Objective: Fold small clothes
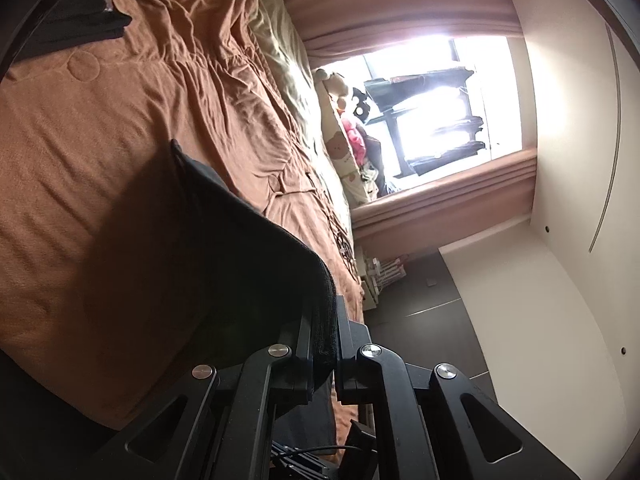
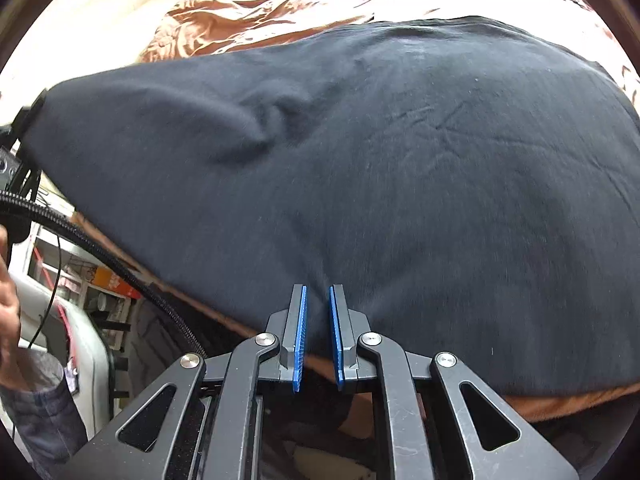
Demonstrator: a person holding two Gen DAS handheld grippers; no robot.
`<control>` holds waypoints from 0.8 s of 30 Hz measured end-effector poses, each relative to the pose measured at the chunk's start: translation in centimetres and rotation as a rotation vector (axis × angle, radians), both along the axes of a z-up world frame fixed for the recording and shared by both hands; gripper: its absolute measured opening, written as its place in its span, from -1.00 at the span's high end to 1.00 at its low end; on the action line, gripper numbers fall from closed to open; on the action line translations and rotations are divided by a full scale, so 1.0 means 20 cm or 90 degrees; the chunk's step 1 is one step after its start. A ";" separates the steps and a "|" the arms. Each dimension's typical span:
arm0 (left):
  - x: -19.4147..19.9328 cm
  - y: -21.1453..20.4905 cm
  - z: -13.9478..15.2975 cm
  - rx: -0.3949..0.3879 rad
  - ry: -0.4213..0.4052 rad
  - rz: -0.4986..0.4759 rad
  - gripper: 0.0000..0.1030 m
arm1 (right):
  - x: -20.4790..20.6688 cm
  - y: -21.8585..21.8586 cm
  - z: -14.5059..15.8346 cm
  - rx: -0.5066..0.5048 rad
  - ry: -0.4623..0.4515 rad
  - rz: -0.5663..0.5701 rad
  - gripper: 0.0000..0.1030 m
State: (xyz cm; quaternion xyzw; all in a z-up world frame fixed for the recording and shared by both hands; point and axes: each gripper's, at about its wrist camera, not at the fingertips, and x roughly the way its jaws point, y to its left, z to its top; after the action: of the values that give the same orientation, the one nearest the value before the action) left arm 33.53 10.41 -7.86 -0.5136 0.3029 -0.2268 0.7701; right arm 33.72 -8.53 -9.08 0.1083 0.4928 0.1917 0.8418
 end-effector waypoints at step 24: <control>0.24 -0.87 0.43 0.108 -0.063 -0.183 0.87 | -0.48 -0.71 0.33 0.068 -0.188 -0.126 -0.32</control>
State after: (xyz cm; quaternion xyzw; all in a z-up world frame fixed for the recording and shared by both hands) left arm 38.33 -6.89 0.72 -0.3865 0.3532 -0.3336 0.7840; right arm 24.03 -22.63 -2.54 0.1715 0.3399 0.1478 0.9128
